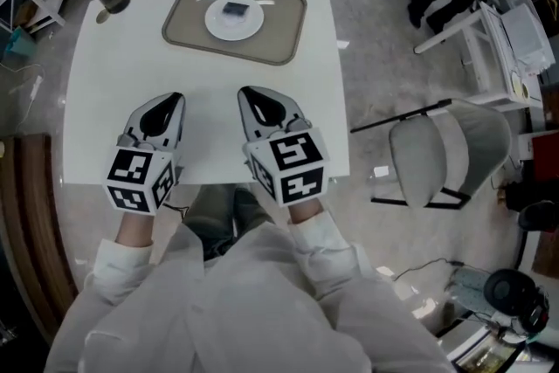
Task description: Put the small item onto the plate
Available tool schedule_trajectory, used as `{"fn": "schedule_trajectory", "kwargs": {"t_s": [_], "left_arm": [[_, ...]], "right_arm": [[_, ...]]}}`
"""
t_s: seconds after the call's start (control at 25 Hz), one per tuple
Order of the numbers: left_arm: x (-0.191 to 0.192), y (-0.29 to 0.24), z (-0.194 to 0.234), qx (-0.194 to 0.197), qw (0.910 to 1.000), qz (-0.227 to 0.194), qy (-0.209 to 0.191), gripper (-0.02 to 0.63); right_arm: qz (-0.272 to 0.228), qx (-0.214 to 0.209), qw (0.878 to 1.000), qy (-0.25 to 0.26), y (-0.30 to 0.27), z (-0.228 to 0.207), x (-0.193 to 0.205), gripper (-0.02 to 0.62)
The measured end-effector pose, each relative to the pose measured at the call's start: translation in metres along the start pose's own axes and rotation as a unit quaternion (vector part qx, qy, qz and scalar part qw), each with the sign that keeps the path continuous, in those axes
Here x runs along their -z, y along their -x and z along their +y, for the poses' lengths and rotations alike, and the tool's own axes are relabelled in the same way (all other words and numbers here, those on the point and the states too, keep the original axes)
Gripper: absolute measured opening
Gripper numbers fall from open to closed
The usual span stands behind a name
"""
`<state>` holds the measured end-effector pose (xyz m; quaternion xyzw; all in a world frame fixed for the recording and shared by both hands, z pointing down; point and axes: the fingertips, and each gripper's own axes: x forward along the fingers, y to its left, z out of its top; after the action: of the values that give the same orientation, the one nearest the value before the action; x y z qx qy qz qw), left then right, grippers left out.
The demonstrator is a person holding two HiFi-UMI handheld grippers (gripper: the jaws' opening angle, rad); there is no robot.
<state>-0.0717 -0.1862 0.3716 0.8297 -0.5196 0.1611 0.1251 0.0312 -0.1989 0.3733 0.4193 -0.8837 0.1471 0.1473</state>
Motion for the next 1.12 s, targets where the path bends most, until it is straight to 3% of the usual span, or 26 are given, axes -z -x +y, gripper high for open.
{"fn": "schedule_trajectory", "kwargs": {"t_s": [0.24,0.6,0.8,1.12], "left_arm": [[0.01,0.022,-0.017,0.019,0.9998,0.007,0.001,0.017],[0.026,0.038,-0.047,0.069,0.997,0.032,0.013,0.015],[0.023,0.044,-0.043,0.09,0.9952,0.029,0.025,0.014],[0.023,0.048,-0.044,0.107,0.9937,0.031,-0.01,0.014]], "right_arm": [[0.018,-0.016,1.0,0.0,0.018,0.024,0.016,0.015],[0.017,0.008,1.0,-0.015,0.03,0.04,0.02,0.015],[0.016,0.009,1.0,-0.016,0.034,0.055,0.017,0.015],[0.01,0.014,1.0,-0.011,0.038,0.062,0.014,0.015]]}}
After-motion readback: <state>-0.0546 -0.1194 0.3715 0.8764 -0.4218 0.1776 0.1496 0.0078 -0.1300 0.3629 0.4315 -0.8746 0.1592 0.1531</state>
